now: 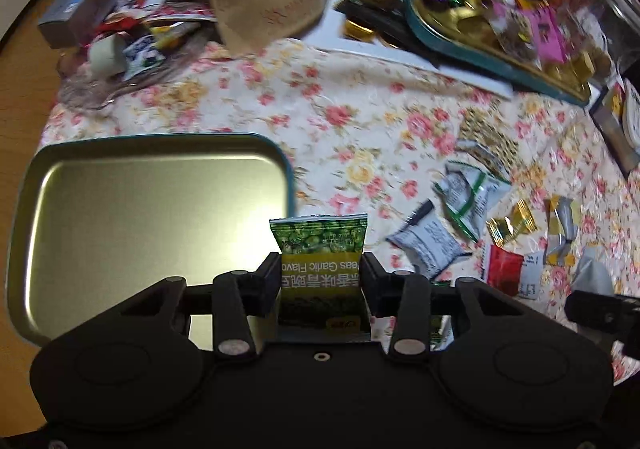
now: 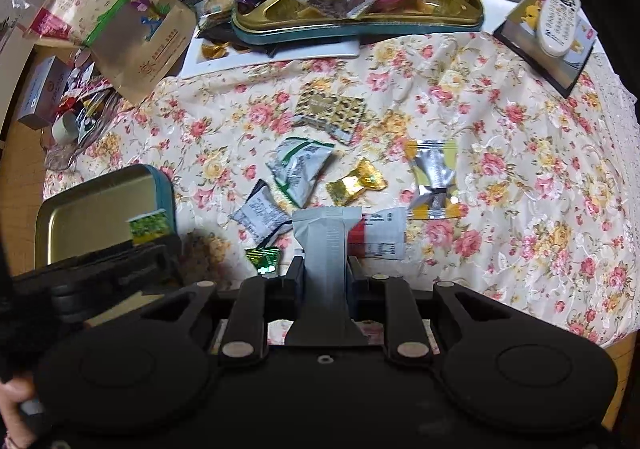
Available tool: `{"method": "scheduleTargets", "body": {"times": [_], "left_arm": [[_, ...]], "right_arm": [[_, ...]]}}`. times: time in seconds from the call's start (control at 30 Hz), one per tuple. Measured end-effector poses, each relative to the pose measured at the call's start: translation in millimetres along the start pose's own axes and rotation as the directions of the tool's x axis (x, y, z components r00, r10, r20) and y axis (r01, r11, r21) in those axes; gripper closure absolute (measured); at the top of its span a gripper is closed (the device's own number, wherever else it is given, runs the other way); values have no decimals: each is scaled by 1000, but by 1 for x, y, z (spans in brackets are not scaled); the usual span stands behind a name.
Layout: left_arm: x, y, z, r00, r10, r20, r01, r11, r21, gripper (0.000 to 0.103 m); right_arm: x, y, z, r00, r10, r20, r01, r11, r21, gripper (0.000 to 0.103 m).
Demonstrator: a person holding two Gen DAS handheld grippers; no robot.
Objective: Organize snacks
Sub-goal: 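Carry the green pea bag over the gold tray with the left tool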
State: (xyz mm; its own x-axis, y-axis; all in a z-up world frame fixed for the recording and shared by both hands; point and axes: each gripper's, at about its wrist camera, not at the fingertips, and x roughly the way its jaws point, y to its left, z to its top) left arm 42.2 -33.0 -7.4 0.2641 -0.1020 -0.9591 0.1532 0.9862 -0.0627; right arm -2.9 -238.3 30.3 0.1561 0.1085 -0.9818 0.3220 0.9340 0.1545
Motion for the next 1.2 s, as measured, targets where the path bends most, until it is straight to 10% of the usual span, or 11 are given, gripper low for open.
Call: {"method": "scheduleTargets", "body": {"times": [0.4, 1.2], "left_arm": [[-22, 89, 1, 984, 170, 51, -161, 977, -142, 53], [-20, 132, 0, 984, 177, 1, -172, 956, -239, 50]], "right_arm": [[24, 98, -7, 997, 57, -47, -63, 986, -152, 82], [28, 185, -21, 983, 178, -52, -185, 933, -308, 81]]}}
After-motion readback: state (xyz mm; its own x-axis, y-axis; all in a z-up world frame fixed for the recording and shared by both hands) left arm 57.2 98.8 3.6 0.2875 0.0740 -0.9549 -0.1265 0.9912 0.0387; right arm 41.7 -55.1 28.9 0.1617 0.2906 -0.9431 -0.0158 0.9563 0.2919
